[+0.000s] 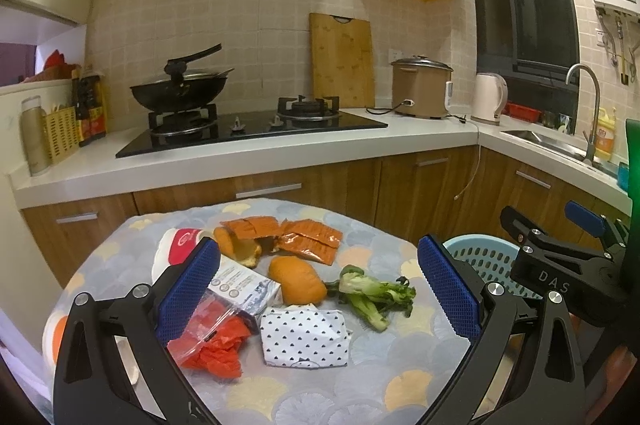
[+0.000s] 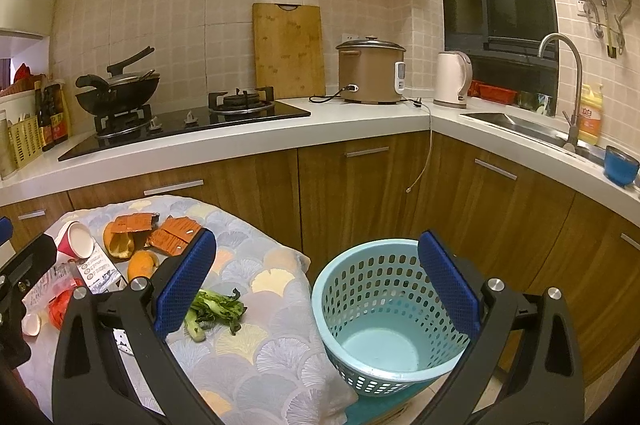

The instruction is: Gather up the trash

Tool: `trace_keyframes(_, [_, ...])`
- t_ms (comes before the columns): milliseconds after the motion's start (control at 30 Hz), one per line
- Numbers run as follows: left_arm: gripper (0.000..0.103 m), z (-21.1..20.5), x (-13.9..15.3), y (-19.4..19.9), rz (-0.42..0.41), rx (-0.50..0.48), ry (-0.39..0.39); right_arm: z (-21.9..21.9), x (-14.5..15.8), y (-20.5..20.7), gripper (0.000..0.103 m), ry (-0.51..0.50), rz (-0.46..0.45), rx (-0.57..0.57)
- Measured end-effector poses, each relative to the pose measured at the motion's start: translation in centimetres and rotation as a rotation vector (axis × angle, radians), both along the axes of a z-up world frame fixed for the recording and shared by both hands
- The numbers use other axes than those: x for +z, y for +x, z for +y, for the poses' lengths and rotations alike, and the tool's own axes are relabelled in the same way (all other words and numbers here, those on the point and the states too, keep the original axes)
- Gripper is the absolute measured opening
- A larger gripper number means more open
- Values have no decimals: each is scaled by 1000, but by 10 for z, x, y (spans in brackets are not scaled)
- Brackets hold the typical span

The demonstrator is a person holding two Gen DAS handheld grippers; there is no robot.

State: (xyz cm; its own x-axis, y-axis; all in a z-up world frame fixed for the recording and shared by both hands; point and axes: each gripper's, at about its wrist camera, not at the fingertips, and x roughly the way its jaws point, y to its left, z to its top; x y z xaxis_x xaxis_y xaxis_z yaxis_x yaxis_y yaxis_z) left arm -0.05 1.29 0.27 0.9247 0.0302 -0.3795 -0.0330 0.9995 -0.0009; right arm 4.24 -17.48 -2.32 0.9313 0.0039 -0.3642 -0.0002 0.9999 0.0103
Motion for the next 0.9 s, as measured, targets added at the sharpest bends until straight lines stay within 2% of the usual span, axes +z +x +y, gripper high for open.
trace_keyframes(333, [95, 16, -12, -4, 45, 78, 29, 11, -7, 1, 96, -9, 14, 23])
trace_keyframes(400, [95, 19, -12, -13, 51, 113, 118, 13, -9, 1, 96, -9, 18, 30])
trace_keyframes(500, [95, 34, -18, -30, 67, 188, 158, 15, -12, 2, 96, -11, 26, 35])
trace_keyframes(633, [95, 63, -23, -54, 60, 301, 144, 23, -16, 4, 96, -8, 44, 56])
trace_keyframes(733, [95, 91, -30, -67, 66, 384, 84, 32, -19, 4, 92, -15, 54, 76])
trace_keyframes(767, [95, 98, -36, -65, 82, 400, 43, 37, -21, 3, 92, -20, 58, 87])
trace_keyframes(900, [95, 132, -47, -75, 128, 479, -25, 56, -26, -1, 90, -48, 65, 126])
